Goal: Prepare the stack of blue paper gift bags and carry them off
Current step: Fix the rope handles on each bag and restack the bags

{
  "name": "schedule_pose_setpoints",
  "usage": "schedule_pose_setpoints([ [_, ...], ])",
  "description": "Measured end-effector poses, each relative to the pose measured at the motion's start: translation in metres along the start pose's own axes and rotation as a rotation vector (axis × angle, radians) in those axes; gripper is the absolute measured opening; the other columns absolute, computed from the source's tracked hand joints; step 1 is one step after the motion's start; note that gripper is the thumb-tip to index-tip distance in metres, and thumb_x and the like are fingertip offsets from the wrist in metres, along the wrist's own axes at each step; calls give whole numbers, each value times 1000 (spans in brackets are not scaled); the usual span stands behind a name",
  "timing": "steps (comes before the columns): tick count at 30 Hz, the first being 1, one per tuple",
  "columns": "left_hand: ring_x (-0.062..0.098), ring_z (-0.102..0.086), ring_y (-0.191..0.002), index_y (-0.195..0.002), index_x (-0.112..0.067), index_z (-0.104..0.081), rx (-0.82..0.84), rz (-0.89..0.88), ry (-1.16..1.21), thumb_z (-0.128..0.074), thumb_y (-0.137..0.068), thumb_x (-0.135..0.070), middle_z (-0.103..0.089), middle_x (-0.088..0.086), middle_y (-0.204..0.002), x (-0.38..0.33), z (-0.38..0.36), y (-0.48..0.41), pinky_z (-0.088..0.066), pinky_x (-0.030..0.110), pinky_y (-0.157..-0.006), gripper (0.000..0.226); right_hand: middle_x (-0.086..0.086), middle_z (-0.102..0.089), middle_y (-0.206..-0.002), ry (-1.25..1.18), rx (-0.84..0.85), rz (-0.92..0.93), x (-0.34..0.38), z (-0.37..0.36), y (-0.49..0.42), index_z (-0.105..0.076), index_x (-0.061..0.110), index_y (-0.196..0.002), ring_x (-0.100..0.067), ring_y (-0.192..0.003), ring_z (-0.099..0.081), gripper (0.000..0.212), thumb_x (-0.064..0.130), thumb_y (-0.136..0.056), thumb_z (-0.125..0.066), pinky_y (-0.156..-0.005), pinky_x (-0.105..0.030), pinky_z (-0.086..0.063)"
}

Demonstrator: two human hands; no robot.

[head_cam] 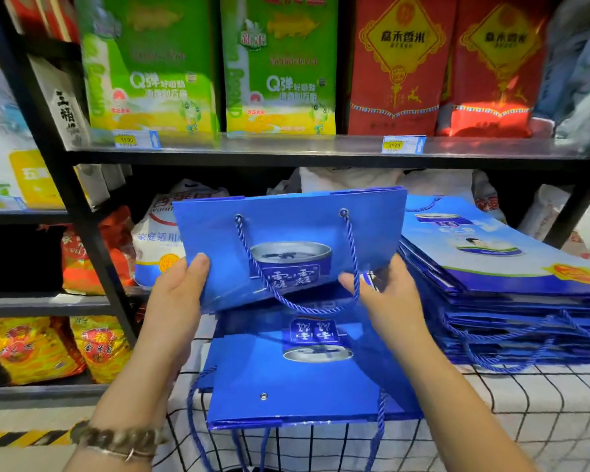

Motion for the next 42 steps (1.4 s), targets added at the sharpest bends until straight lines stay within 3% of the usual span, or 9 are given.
schedule_pose_setpoints([
  [6, -6, -64, -69, -88, -24, -58, 88, -171, 157, -45, -95, -11, -70, -17, -77, -52, -7, -7, -51, 17, -64, 20, 10, -59, -72, -62, -204, 134, 44, 18, -20, -55, 21, -76, 8, -57, -51, 18, 15, -75, -72, -60, -13, -41],
  [12, -15, -60, -62, -85, -27, -55, 138, -216, 34, -51, -88, 7, -65, -30, -62, -54, -17, 1, -45, 2, -55, 34, 1, -60, -78, -125, -254, 264, 102, 36, -38, -53, 22, -76, -12, -72, -54, 21, 33, -65, -67, -68, -31, -44],
  [17, -6, -63, -57, -86, -20, -58, 110, -153, 142, -52, -90, -2, -72, -15, -72, -58, -16, -10, -50, 14, -52, 20, 3, -65, -113, -46, -5, 196, 91, 26, -37, -52, 30, -106, -10, -101, -64, 49, 24, -66, -78, -88, -33, -53],
  [21, 12, -70, -61, -91, -13, -63, 200, 32, 327, -51, -91, -5, -74, 2, -77, -55, -31, -19, -53, 24, -47, 14, 30, -57, -116, -5, 136, 177, 82, 24, -24, -41, 52, -116, 9, -106, -56, 70, 26, -64, -78, -88, -21, -50],
  [26, 16, -71, -65, -96, -14, -64, 437, 180, 597, -46, -88, -37, -75, 5, -79, -78, -77, -8, -55, 27, -47, 31, 34, -52, -100, 178, -175, 336, 121, 66, -39, -45, 38, -117, 19, -85, -54, 62, 12, -70, -77, -72, -1, -41],
  [29, 20, -69, -89, -117, -14, -56, 375, -55, 417, -71, -67, -23, -70, 8, -109, -102, -94, -9, -57, 32, -69, 52, 27, -57, -91, 339, -239, 385, 151, 94, -55, -52, 34, -107, 3, -77, -56, 47, 18, -70, -77, -69, -8, -42],
  [32, 20, -65, -98, -120, -14, -50, 282, -180, 236, -70, -69, 3, -66, 4, -113, -111, -130, -15, -53, 34, -81, 57, 20, -58, -86, 501, -234, 333, 160, 132, -74, -58, 29, -104, 4, -72, -54, 37, 24, -72, -76, -61, -6, -40],
  [37, 21, -64, -81, -91, -15, -59, 461, -39, 326, -66, -72, 10, -68, 3, -91, -92, -240, -15, -53, 36, -76, 32, -4, -70, -91, 765, -241, 97, 115, 211, -122, -69, 13, -96, -19, -80, -62, 32, 31, -71, -77, -67, -31, -43],
  [42, 17, -63, -79, -84, -17, -62, 502, -3, 113, -76, -65, 1, -68, 7, -94, -42, -308, -19, -51, 25, -69, 29, -13, -65, -81, 947, -170, -234, 21, 257, -154, -66, 3, -84, -28, -76, -59, 44, 42, -68, -77, -57, -31, -36],
])
Point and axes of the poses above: each hand's wrist, its own y-axis away from the middle knuckle, its own z-axis out of the back of the hand, x = y × z, the point moved 8 cm from there along -y, towards the middle knuckle
